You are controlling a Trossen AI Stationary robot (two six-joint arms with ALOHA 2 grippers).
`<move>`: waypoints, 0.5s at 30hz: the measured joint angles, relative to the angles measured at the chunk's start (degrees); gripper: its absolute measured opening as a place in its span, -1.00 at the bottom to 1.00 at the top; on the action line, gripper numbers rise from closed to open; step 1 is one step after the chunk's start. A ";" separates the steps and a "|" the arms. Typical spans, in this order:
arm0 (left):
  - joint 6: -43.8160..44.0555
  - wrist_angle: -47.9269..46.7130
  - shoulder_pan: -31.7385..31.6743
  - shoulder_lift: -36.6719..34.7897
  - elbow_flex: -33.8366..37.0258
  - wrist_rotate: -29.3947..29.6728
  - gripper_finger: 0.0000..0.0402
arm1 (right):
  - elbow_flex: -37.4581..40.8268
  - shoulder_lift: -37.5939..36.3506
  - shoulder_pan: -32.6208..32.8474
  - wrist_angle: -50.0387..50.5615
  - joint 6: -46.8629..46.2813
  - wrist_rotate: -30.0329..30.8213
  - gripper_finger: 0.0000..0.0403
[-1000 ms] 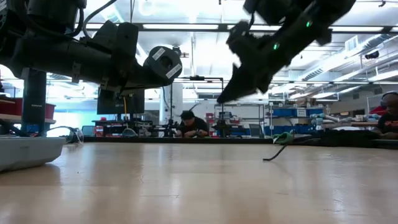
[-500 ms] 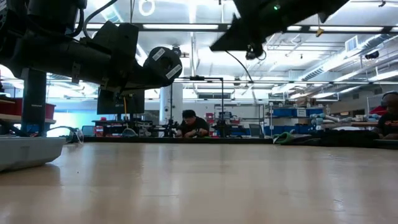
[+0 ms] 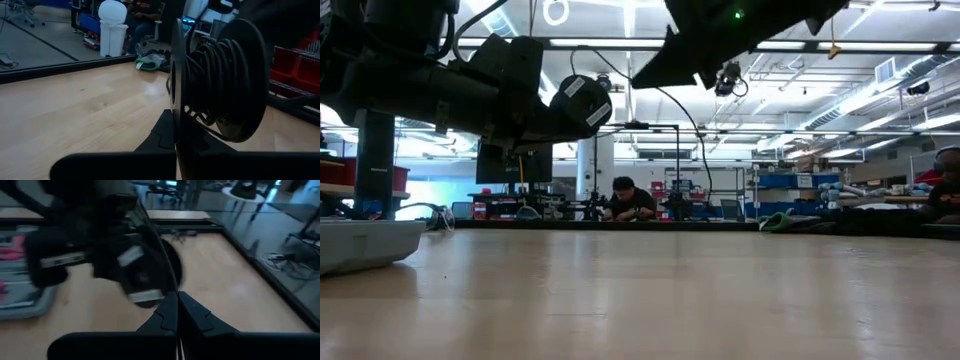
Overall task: Coil cords
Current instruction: Coil the black wire onto the spool
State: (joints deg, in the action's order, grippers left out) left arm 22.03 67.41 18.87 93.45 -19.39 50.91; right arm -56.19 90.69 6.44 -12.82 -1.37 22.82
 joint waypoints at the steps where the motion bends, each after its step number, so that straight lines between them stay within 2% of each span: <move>1: -0.03 -0.10 -0.01 0.00 -0.03 0.00 -1.00 | -0.08 0.18 0.21 0.56 -0.44 0.16 -1.00; 6: -0.21 -0.06 -0.02 0.00 0.00 0.14 -1.00 | 0.00 0.08 0.59 10.42 -6.99 7.61 -0.99; 9: -0.23 -0.08 -0.02 0.00 0.01 0.15 -1.00 | 0.09 0.10 0.61 17.58 -11.05 9.63 -0.97; 15: -0.25 -0.05 -0.02 0.00 0.01 0.16 -1.00 | 6.68 0.08 0.98 16.74 -17.46 10.07 -0.98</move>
State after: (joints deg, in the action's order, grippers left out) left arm 21.78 67.35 18.85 93.45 -19.38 51.07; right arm -49.51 90.77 7.42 3.92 -18.84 32.89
